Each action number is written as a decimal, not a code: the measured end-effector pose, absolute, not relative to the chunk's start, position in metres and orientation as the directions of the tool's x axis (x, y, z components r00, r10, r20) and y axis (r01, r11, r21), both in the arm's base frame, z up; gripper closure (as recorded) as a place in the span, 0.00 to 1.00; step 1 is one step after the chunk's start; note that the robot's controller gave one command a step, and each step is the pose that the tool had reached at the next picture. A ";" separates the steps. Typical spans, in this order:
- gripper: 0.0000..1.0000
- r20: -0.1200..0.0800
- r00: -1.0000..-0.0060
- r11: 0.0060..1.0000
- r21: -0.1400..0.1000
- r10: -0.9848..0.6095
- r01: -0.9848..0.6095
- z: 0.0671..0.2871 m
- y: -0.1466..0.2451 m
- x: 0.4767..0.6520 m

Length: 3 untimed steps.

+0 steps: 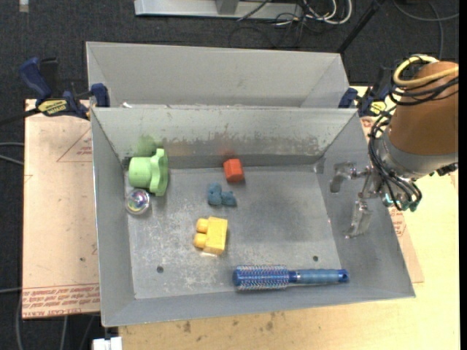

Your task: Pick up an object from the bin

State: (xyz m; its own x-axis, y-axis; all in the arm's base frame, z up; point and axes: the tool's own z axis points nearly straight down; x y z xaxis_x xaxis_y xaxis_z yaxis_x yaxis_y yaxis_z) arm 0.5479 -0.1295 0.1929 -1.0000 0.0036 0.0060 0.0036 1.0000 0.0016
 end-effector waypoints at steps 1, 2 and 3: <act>0.00 0.004 -0.990 0.990 0.002 -0.139 -0.139 0.069 -0.119 0.496; 0.00 -0.023 -0.985 0.985 -0.004 -0.170 -0.170 0.074 -0.068 0.486; 0.00 -0.010 -0.956 0.956 -0.002 -0.294 -0.294 0.089 -0.032 0.481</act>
Offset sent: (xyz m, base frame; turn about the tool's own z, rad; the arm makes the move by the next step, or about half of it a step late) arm -0.0507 0.0100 -0.1217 -0.1451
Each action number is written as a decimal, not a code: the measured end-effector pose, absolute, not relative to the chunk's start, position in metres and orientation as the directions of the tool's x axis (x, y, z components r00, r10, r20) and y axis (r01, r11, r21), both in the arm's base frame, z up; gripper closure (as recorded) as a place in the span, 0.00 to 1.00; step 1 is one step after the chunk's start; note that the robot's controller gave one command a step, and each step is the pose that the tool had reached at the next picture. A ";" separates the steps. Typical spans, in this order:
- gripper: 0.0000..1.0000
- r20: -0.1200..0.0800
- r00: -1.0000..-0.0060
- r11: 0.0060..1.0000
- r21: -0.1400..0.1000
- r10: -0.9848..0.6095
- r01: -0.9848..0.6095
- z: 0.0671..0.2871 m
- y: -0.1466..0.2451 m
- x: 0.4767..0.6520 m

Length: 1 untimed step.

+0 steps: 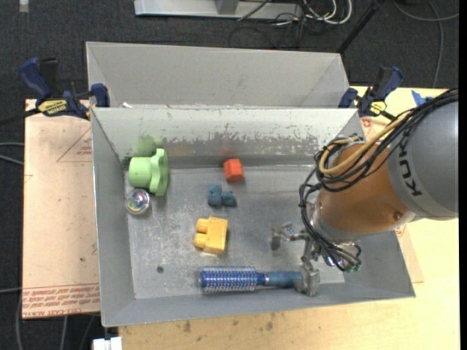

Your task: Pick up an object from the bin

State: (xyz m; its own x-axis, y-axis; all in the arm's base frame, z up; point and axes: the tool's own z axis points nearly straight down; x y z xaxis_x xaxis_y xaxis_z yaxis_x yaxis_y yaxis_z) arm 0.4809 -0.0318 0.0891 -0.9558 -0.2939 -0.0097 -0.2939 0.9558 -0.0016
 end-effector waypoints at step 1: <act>0.00 -0.022 -0.942 0.942 -0.008 -0.335 -0.335 0.074 -0.023 0.488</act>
Offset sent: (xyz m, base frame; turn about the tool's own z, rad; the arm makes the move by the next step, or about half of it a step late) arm -0.0006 0.0090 -0.0191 -0.0451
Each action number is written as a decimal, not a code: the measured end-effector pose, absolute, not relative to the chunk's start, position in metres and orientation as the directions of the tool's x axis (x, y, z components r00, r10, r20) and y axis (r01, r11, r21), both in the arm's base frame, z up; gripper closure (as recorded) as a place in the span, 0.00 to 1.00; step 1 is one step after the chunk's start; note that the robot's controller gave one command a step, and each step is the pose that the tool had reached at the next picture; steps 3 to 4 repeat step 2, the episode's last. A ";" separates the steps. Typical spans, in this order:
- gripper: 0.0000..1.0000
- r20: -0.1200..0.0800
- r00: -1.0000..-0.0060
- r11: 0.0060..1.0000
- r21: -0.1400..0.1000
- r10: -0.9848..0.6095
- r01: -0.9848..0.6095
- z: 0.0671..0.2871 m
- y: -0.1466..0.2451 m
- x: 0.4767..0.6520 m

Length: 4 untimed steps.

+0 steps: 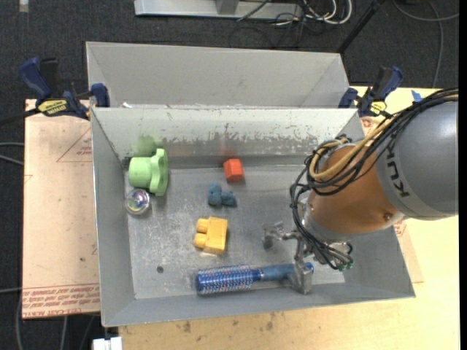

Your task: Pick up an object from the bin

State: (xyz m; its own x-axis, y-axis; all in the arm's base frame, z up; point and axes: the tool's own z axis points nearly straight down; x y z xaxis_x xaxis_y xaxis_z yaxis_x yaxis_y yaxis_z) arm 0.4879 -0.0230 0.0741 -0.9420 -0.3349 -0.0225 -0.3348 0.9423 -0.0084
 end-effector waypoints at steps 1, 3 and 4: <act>1.00 -0.007 -0.942 0.942 -0.002 -0.336 -0.336 0.072 -0.022 0.483; 1.00 -0.009 -0.937 0.937 -0.003 -0.350 -0.350 0.203 -0.011 0.496; 1.00 -0.009 -0.937 0.937 -0.003 -0.350 -0.350 0.203 -0.011 0.496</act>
Offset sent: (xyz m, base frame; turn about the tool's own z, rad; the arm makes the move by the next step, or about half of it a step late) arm 0.0000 0.0000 0.0000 0.0000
